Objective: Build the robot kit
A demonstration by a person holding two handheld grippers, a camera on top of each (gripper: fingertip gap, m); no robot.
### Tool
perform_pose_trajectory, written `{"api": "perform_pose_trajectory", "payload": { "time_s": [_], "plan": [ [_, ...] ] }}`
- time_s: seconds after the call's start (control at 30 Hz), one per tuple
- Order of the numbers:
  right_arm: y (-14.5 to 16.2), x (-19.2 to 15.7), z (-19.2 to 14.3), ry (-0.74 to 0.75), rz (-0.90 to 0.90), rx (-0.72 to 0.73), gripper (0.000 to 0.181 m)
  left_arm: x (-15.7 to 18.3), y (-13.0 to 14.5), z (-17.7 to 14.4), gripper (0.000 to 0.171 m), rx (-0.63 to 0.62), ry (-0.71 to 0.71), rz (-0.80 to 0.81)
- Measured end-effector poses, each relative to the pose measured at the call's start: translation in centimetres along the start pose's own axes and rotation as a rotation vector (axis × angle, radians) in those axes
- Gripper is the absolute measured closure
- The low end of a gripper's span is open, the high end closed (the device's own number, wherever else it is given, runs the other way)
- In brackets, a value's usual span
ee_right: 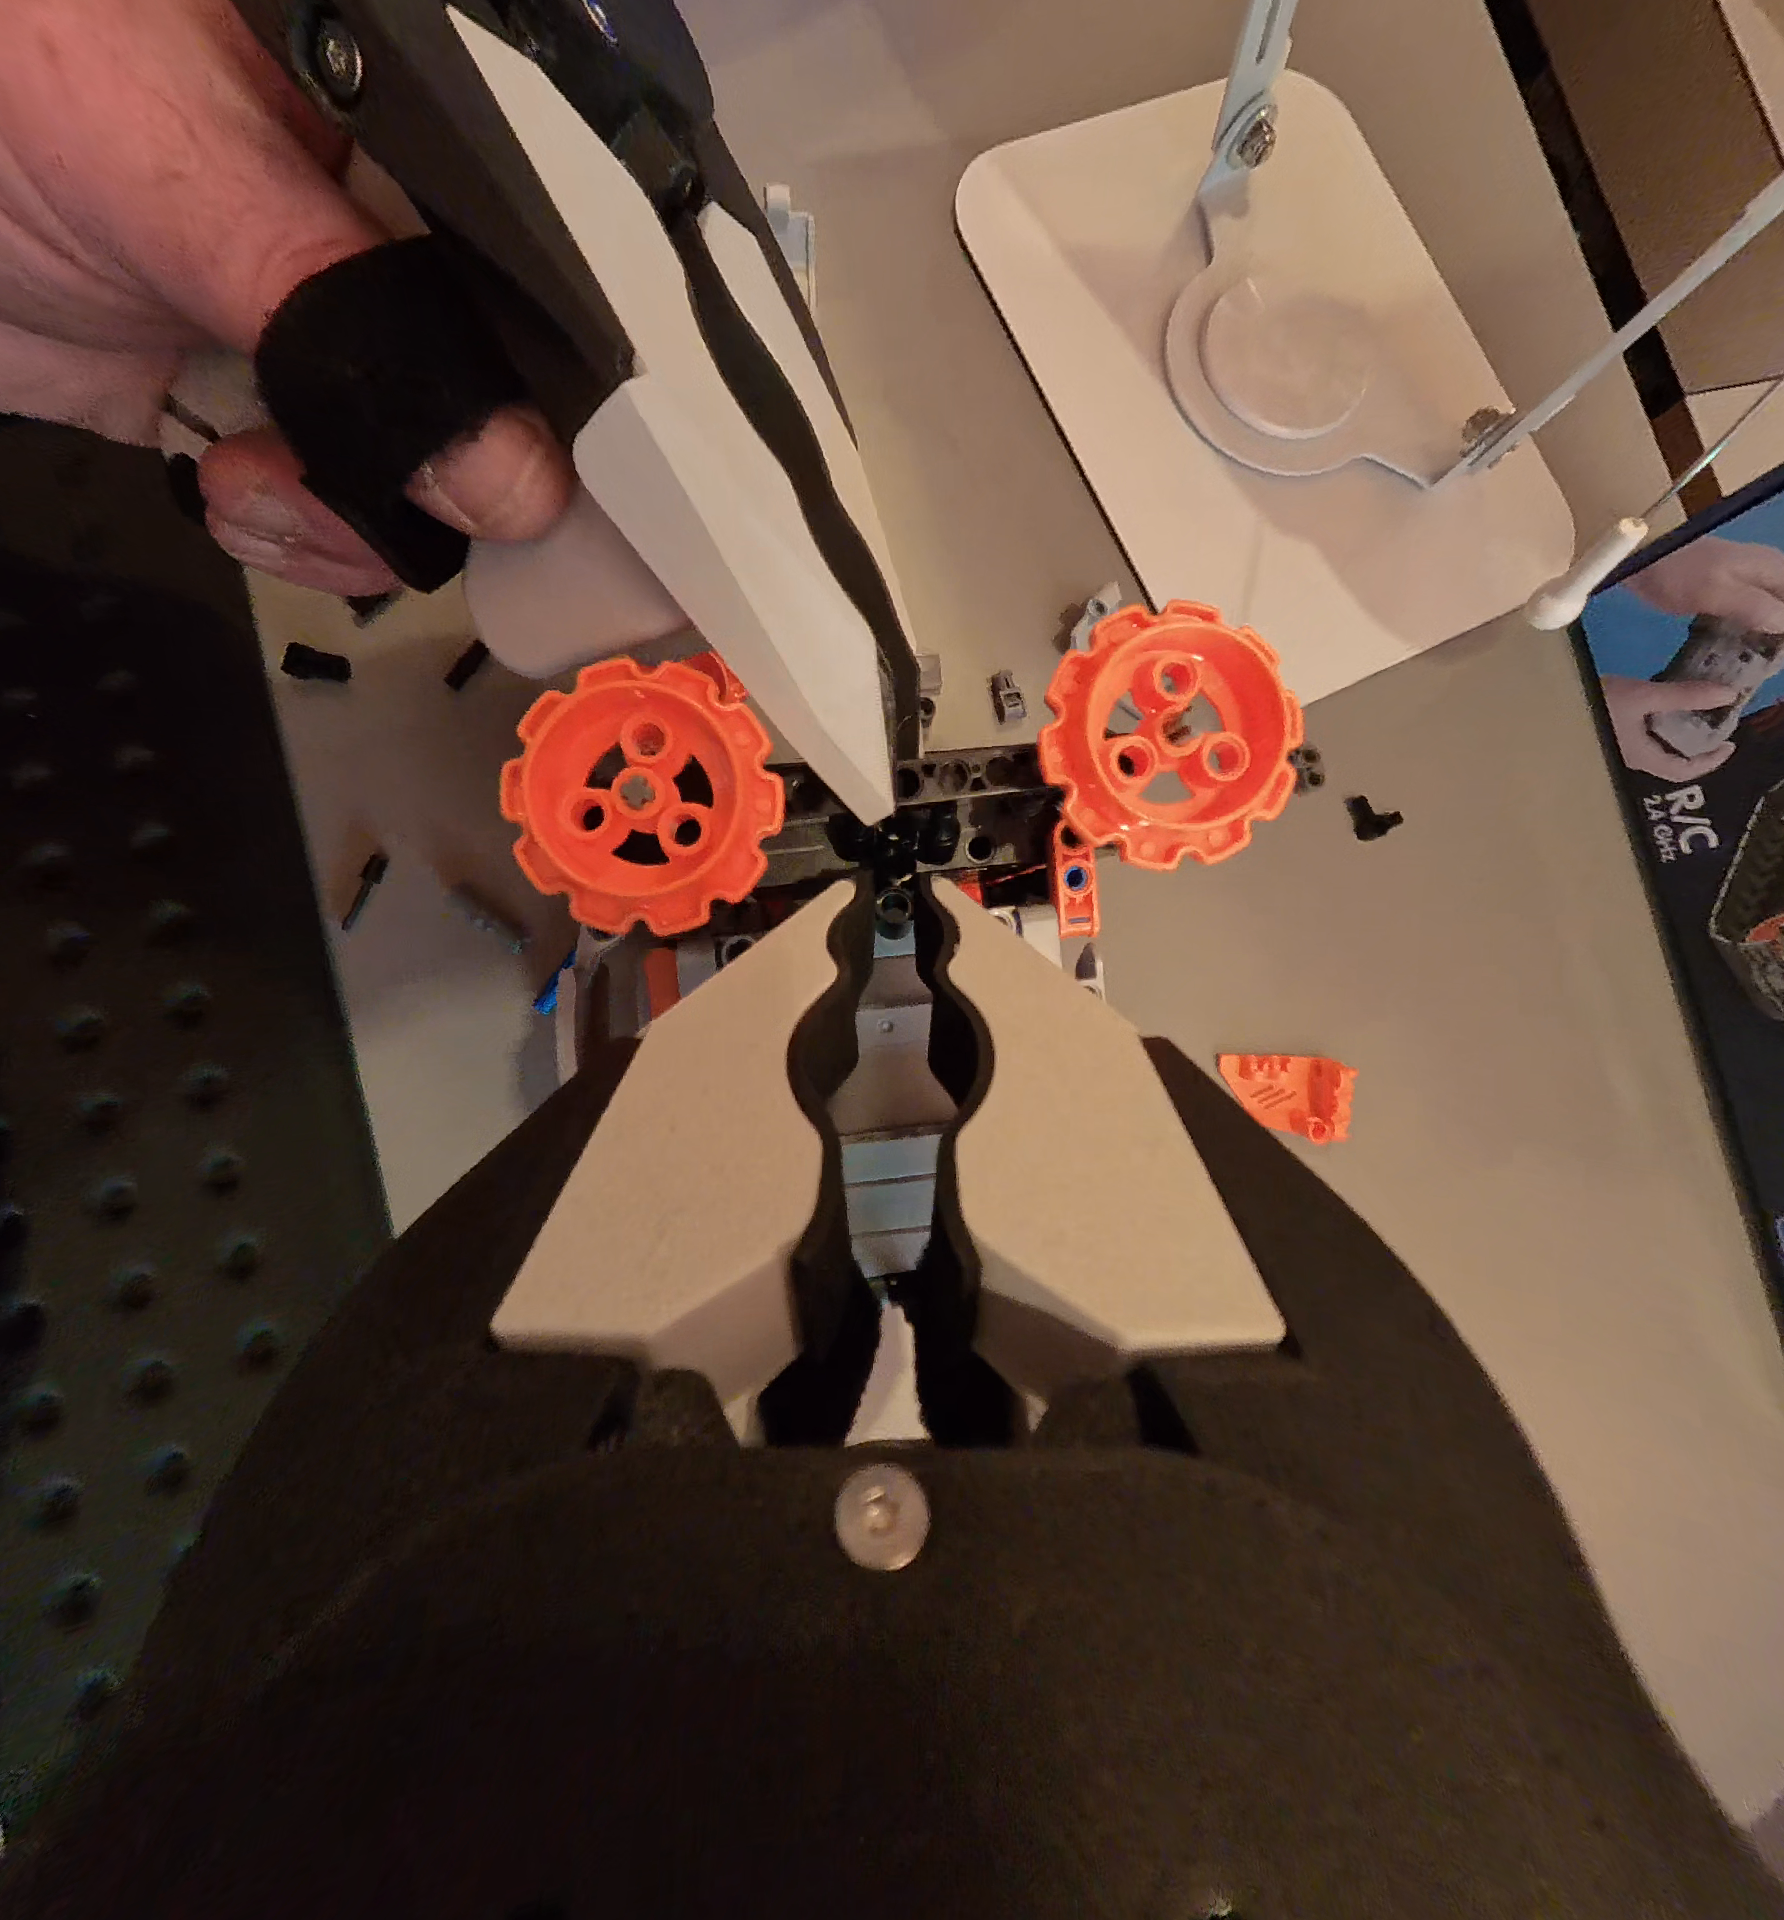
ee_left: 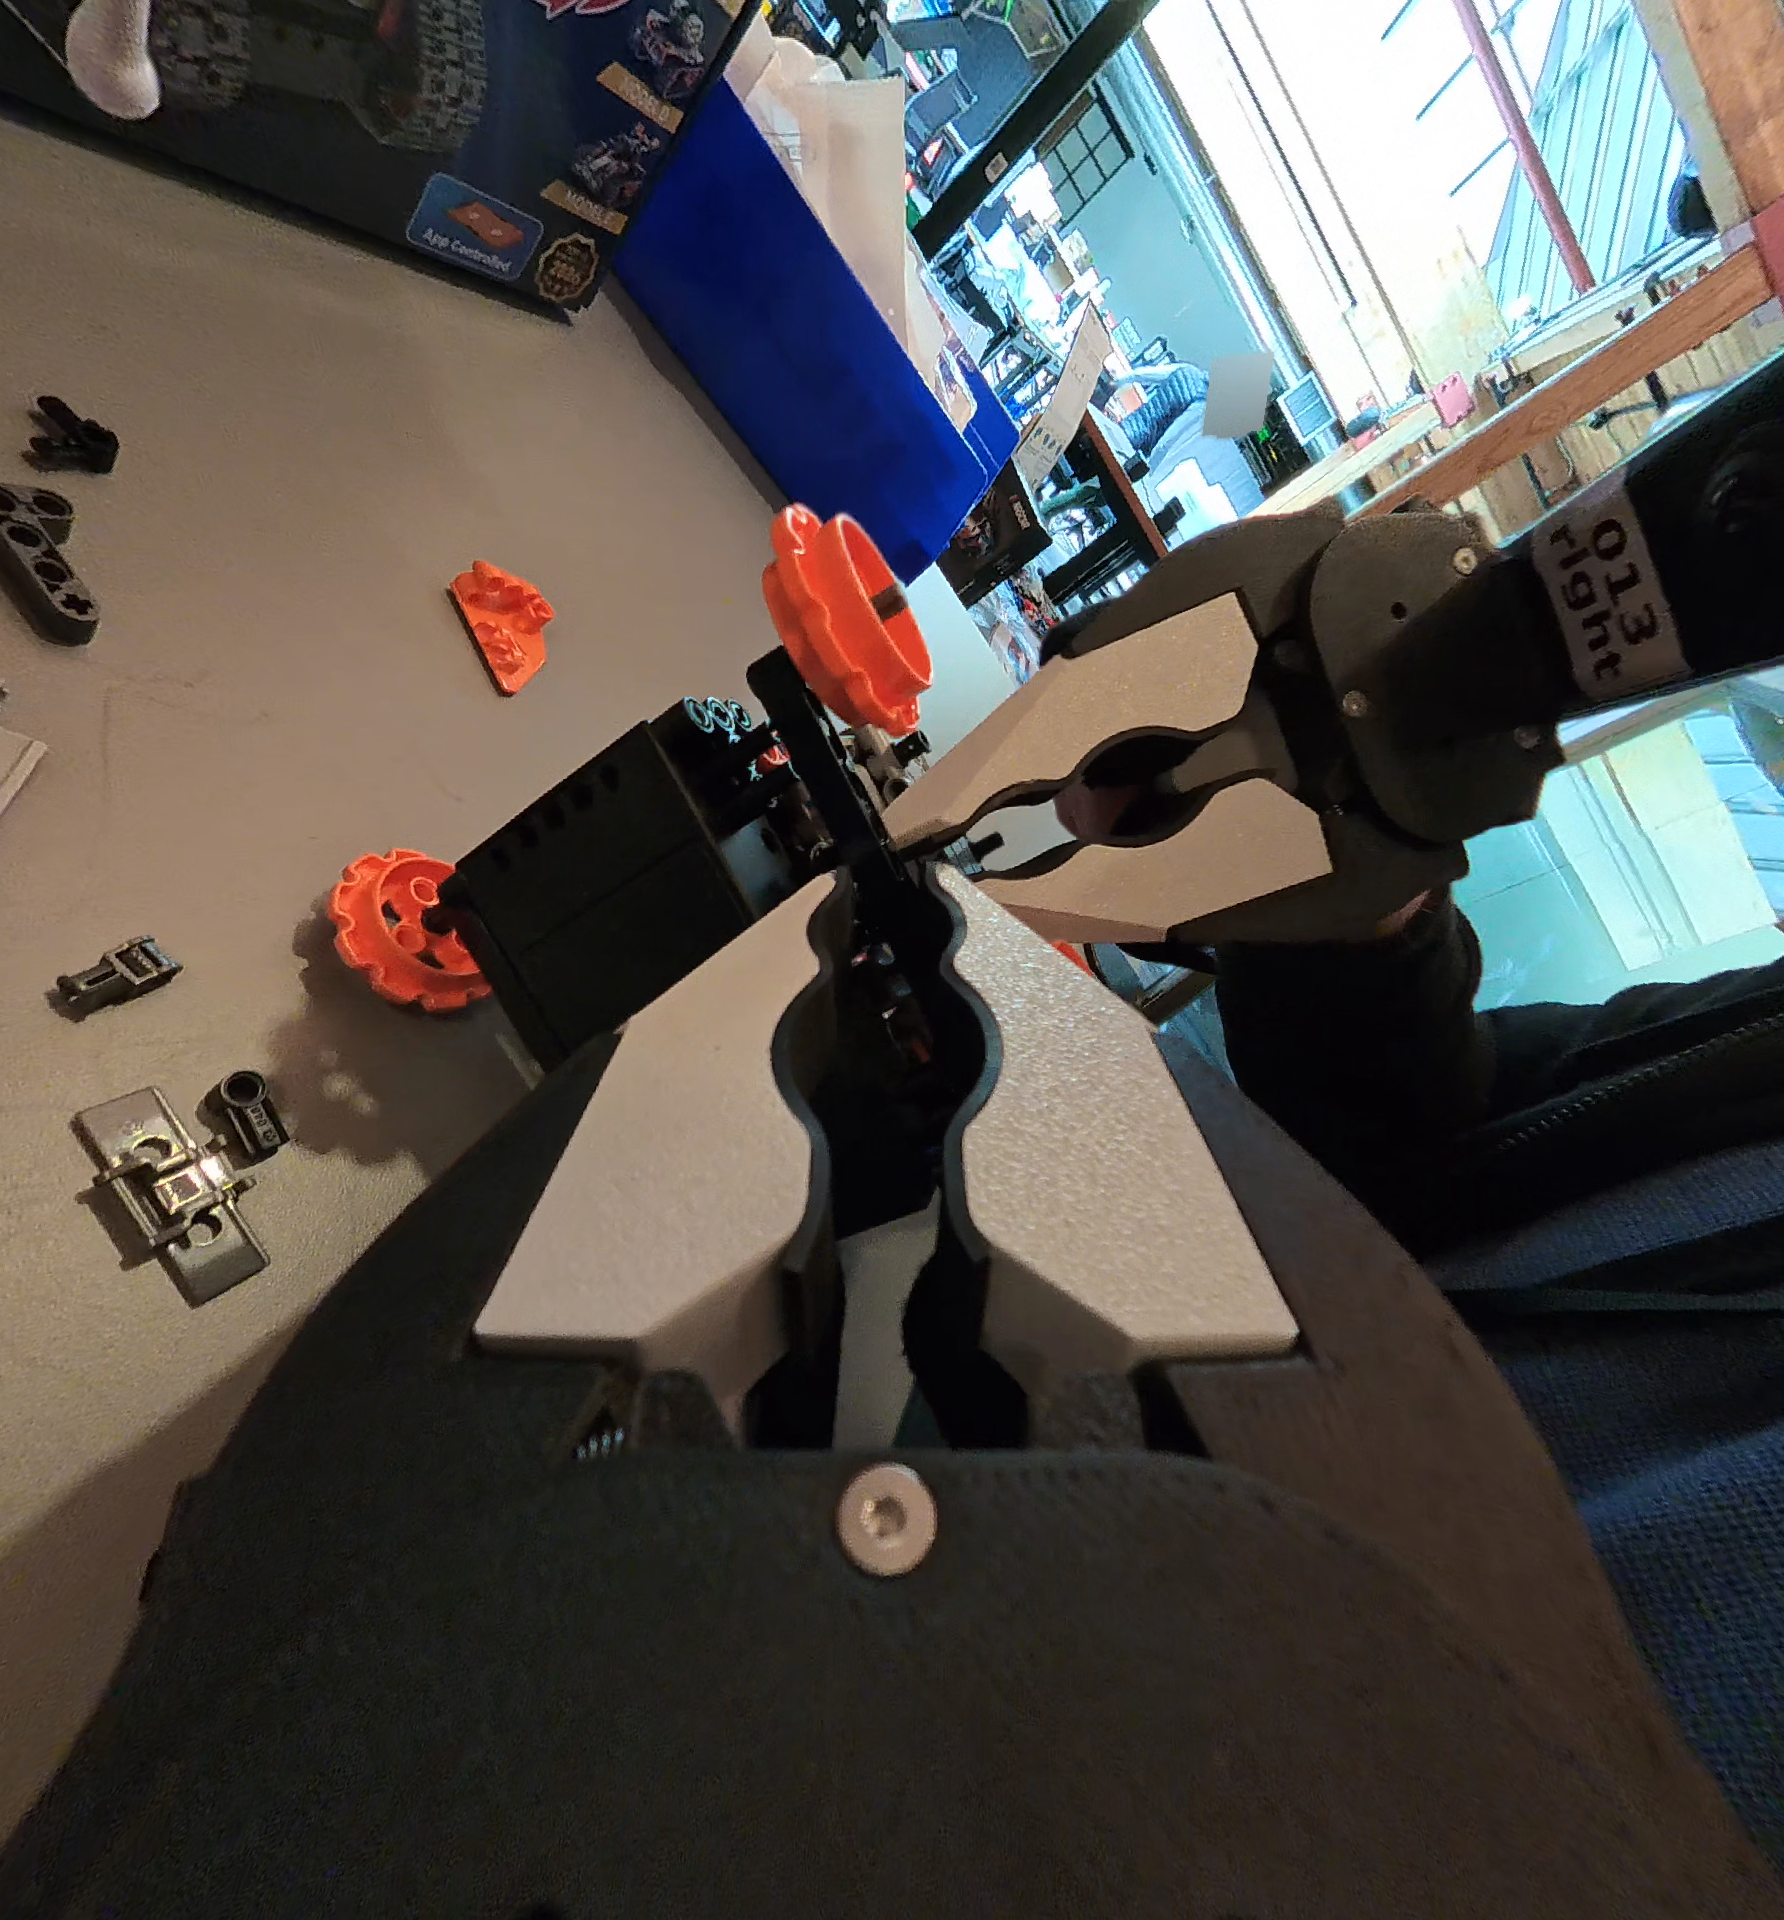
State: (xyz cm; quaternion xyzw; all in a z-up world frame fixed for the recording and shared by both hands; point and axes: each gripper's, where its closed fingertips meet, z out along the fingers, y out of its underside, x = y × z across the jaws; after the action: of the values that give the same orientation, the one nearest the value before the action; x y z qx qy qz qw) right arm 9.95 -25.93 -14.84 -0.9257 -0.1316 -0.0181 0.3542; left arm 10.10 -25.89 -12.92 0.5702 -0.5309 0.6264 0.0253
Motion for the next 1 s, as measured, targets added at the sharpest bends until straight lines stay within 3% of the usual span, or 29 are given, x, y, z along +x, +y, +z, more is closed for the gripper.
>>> {"api": "perform_pose_trajectory", "payload": {
  "time_s": [0.57, 1.0],
  "plan": [
    [-0.7, -0.2, -0.3, -0.069, 0.05, 0.229, 0.177, 0.9, 0.1, -0.9, 0.163, 0.071, 0.14, -0.017],
    [-1.6, -1.1, 0.0, -0.138, -0.019, 0.269, 0.177, 1.2, 0.2, -1.6, 0.155, 0.062, 0.129, 0.064]
  ]
}}
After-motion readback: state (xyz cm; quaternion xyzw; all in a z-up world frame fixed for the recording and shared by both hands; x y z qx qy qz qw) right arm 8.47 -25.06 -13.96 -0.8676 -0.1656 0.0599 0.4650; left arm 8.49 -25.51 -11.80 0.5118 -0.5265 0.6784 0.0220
